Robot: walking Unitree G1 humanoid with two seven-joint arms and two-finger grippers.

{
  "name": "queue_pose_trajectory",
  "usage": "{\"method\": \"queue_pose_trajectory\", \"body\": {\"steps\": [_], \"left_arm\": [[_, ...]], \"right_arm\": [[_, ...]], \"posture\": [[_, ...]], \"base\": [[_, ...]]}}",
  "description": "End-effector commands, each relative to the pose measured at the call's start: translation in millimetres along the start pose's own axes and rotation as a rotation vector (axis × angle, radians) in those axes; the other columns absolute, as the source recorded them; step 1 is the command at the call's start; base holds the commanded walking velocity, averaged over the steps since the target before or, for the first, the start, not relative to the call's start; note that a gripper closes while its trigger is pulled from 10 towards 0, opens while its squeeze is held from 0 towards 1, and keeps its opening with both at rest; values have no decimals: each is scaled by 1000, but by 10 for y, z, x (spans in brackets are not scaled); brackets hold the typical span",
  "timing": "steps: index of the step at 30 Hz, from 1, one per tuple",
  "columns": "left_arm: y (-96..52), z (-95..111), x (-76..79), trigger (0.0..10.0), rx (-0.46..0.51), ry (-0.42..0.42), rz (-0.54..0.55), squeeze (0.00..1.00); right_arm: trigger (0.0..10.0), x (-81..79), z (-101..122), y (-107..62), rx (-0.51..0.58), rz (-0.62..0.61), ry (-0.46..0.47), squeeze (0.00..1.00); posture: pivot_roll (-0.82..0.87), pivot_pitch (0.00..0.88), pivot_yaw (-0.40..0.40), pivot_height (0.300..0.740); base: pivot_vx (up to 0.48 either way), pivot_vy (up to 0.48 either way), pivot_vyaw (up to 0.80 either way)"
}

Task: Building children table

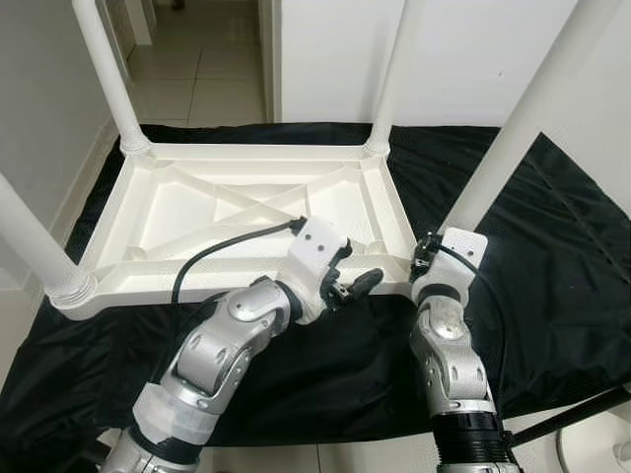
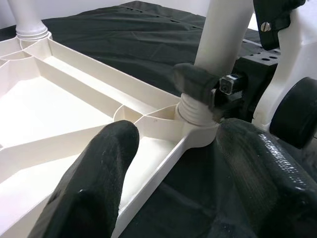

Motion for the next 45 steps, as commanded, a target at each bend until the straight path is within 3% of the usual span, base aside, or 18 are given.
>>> {"method": "queue_pose_trajectory", "body": {"steps": [1,6,8,9,10,20,25,34,35,36,37,38,39,45], "left_arm": [[10,7,15,10000,4,-5,-26,0],[7,10,8,10000,5,-7,-19,0],[6,10,5,10000,6,-9,-15,0],[6,10,5,10000,6,-9,-15,0],[9,13,3,10000,7,-9,-13,0],[27,29,-18,10000,14,-8,-8,0],[44,49,-31,10000,21,-1,-10,0],[56,72,-55,10000,28,7,-6,0],[56,72,-59,10000,27,8,-5,0],[57,72,-61,10000,27,8,-4,0],[56,73,-63,10000,28,7,-3,0],[55,74,-63,10000,28,6,-2,0],[54,76,-62,10000,29,6,-1,0],[53,76,-56,10000,30,4,2,0]], "right_arm": [[10000,-24,24,-32,8,42,17,1000],[10000,31,81,-17,19,95,20,1000],[10000,148,142,27,-7,213,14,1000],[10000,148,142,27,-7,213,14,1000],[10000,207,147,32,-41,297,-1,0],[10000,404,201,77,-104,521,-117,0],[10000,444,223,156,-164,707,-198,0],[10000,471,123,263,-274,814,-267,0],[9137,478,112,271,-281,819,-270,0],[9137,483,104,276,-285,823,-272,0],[4667,495,83,280,-296,827,-276,0],[3176,509,58,282,-309,828,-281,0],[353,525,37,287,-316,830,-288,0],[0,582,-1,309,-331,835,-290,0]], "posture": [[-59,30,-35,740],[-57,32,-41,740],[-58,31,-42,740],[-58,31,-42,740],[-58,31,-43,740],[-61,24,-41,740],[-63,16,-33,740],[-51,9,-35,740],[-47,8,-37,740],[-47,8,-37,740],[-45,7,-39,740],[-45,7,-39,740],[-45,7,-39,740],[-42,9,-43,740]], "base": [[0,0,0],[0,0,0],[0,0,0],[0,0,0],[0,0,0],[0,0,0],[0,0,0],[0,0,0],[0,0,0],[0,0,0],[0,0,0],[0,0,0],[0,0,0],[0,0,0]]}}
Point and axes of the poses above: a point about 5 cm out from each wrist's last joint towards the gripper, its own y axis pointing out of the wrist towards the gripper, its own z axis along the axis of the wrist's last joint, x = y × z, the point moved 1 cm from there along y, pointing out of the wrist towards the gripper, and after that the axes turned 15 degrees about y, right-handed, at the moved point
